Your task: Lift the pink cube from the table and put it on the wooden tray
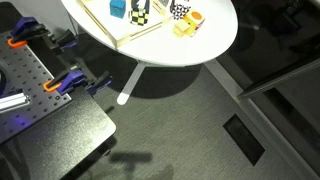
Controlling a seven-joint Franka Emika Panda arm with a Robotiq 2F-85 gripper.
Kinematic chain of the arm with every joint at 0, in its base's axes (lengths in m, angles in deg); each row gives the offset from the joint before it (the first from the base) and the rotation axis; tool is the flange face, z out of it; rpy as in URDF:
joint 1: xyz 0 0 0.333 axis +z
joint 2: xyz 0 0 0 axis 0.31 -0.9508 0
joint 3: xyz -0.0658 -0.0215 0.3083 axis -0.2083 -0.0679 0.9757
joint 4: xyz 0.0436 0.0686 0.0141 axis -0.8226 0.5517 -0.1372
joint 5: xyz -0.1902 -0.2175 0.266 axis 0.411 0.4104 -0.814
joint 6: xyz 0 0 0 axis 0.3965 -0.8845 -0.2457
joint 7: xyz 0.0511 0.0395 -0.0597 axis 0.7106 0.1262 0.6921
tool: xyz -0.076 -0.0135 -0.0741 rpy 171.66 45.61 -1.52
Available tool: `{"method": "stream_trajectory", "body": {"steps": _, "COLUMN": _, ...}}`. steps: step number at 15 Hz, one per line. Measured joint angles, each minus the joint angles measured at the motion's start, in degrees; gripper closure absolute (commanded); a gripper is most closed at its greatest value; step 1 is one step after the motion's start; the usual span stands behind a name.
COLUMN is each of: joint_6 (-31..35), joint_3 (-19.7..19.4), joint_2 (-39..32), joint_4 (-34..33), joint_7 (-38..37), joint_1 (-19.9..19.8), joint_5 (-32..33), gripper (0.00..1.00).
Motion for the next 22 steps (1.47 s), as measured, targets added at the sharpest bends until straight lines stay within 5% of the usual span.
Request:
{"method": "stream_trajectory", "body": {"steps": 9, "joint_6": 0.9, "joint_3": 0.5, "joint_2": -0.6, "joint_4": 0.0, "joint_7": 0.1, "joint_1": -0.9, "joint_5": 0.1, "gripper": 0.0}}
{"method": "stream_trajectory", "body": {"steps": 22, "joint_6": 14.9, "joint_3": 3.0, "joint_2": -11.6, "joint_4": -1.8, "joint_7": 0.1, "joint_1": -2.9, "joint_5": 6.9, "gripper": 0.0}}
